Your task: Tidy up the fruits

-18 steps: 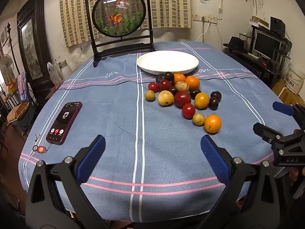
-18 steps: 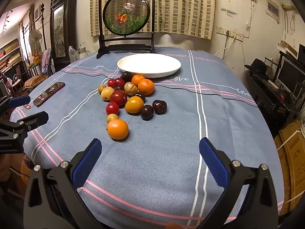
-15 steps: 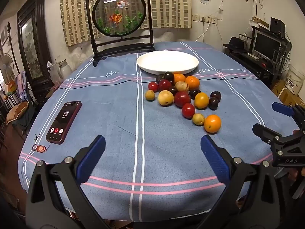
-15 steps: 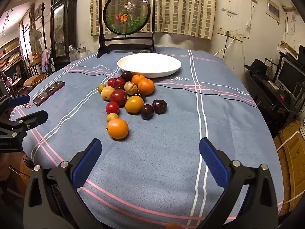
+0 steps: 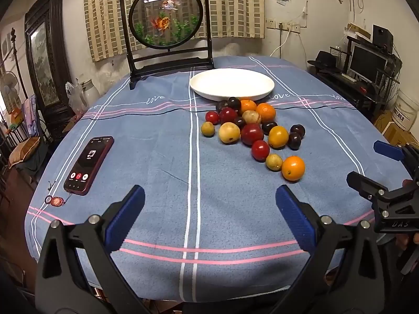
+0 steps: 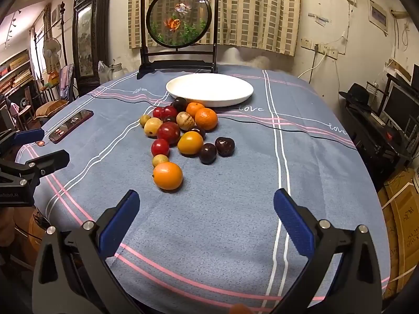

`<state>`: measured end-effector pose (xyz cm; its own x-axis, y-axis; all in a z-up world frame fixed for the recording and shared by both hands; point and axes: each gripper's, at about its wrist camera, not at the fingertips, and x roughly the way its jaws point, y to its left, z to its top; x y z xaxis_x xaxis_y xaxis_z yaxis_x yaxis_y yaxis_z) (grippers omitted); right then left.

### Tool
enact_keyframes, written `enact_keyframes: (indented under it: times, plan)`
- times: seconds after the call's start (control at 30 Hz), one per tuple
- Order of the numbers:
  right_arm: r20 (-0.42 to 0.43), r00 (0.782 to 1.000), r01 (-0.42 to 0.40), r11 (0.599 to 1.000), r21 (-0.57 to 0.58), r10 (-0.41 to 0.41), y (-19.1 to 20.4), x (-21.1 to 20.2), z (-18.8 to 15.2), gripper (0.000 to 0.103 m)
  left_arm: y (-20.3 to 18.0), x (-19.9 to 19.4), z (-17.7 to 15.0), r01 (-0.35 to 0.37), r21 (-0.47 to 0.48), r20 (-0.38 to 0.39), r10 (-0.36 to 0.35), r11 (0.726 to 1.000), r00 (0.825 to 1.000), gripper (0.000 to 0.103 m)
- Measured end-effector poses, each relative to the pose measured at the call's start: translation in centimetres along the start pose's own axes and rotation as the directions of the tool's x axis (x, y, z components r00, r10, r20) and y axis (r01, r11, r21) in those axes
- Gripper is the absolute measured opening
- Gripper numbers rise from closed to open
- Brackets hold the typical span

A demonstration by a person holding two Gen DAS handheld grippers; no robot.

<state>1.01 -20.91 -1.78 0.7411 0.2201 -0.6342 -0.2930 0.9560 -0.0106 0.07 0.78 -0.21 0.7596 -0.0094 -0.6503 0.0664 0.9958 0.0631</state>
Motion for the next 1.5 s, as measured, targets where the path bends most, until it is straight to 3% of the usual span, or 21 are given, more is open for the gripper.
enact_keyframes:
  times: [1.5]
  plan:
    - [-0.020,0.999,-0.038,0.999,0.029,0.039,-0.03,0.55,-0.48,0.102,0.03,0.32,-0.29,-0.008,-0.008,-0.028,0.008,1.000,1.000,0.101]
